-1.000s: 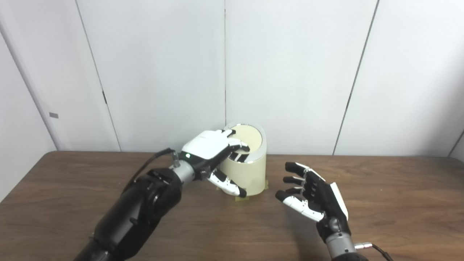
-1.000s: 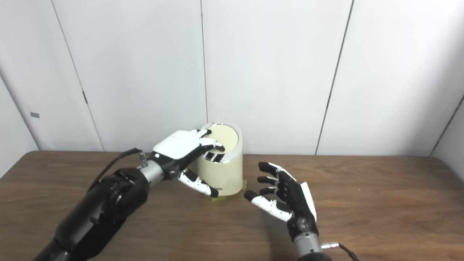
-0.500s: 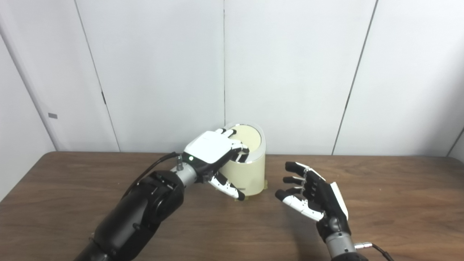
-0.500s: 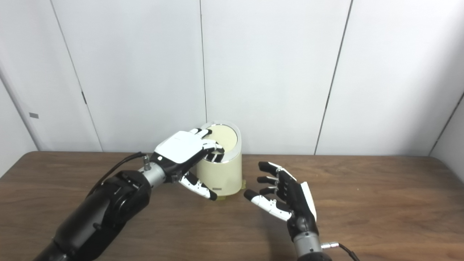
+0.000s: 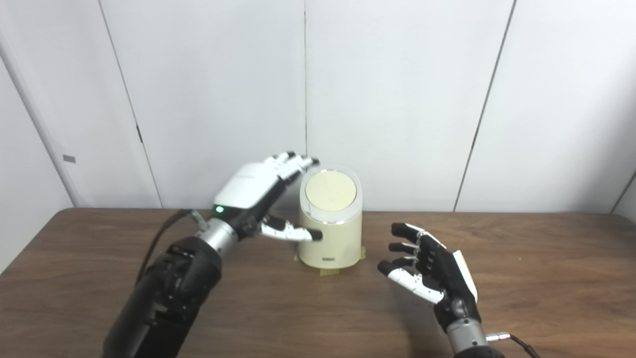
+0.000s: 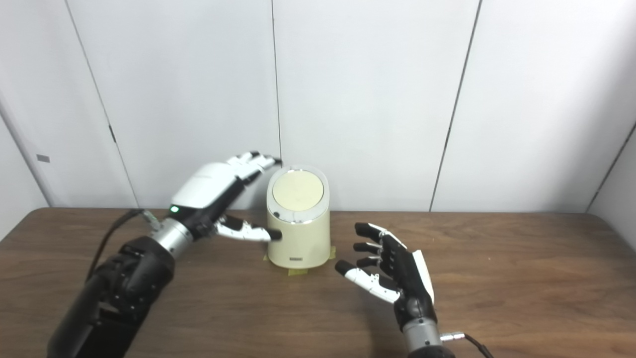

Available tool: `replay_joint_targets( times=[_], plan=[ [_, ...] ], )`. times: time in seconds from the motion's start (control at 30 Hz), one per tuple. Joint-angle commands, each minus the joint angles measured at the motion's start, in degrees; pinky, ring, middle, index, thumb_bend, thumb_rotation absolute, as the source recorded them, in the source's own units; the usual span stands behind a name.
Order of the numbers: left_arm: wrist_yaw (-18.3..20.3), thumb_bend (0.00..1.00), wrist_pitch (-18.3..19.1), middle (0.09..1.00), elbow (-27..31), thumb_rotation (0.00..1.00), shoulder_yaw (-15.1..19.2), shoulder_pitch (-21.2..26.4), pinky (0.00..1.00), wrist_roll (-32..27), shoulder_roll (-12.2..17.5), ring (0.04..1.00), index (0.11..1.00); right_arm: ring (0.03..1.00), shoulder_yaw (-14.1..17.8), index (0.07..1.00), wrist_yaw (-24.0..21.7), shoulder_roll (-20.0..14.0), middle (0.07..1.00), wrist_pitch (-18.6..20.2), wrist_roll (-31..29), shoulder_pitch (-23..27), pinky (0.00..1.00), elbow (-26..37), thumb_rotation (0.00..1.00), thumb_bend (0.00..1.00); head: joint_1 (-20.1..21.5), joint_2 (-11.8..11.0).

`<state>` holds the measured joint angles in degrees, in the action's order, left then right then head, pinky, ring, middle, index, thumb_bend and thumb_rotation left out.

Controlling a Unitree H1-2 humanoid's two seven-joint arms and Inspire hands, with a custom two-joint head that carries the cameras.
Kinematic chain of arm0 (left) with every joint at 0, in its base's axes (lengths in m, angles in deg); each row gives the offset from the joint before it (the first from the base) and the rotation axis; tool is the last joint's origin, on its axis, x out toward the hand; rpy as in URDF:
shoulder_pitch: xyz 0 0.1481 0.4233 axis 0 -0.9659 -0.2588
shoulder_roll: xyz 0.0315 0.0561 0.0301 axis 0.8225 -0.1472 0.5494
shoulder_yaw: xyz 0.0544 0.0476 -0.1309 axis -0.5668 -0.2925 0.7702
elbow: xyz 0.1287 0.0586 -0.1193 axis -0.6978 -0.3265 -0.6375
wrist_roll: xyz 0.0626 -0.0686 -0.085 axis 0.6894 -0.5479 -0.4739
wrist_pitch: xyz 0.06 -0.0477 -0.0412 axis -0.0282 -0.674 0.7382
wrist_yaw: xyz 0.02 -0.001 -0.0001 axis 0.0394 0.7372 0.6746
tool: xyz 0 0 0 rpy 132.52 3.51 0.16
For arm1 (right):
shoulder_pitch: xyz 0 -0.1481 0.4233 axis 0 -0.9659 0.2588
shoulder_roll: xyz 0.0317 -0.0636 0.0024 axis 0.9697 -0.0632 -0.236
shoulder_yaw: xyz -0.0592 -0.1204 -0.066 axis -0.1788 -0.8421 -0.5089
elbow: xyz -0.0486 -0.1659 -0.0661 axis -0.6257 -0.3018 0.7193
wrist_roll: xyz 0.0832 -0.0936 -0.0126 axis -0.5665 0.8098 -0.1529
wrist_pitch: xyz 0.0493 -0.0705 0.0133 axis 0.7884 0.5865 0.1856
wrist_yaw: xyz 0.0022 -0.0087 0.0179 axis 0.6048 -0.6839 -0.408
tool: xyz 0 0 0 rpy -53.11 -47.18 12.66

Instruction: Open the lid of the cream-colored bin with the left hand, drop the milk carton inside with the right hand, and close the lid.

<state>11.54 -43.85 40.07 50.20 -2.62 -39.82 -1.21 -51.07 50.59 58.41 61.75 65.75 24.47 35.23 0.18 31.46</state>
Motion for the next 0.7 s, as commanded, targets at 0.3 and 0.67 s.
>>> replay_joint_targets(
  times=[0.3, 0.67],
  plan=[
    [-4.26, 0.81, 0.44, 0.917, 1.34, 0.32, 12.16, -7.35, 0.82, -23.55, -5.88, 0.919, 0.899, 0.711, 0.75, 0.723, 0.11, -0.16, 0.795, -1.04, -1.06, 1.95, 0.59, 1.83, 0.36, 0.69, -0.02, 0.35],
    [-7.00, 0.74, -1.74, 0.740, 0.15, 0.33, 16.58, -19.13, 0.55, -34.10, -9.24, 0.675, 0.813, 0.728, 1.51, 0.749, -2.43, -1.76, 0.803, -3.18, -5.82, 1.92, 0.61, 1.23, 0.34, 0.78, -0.05, 0.36]
  ],
)
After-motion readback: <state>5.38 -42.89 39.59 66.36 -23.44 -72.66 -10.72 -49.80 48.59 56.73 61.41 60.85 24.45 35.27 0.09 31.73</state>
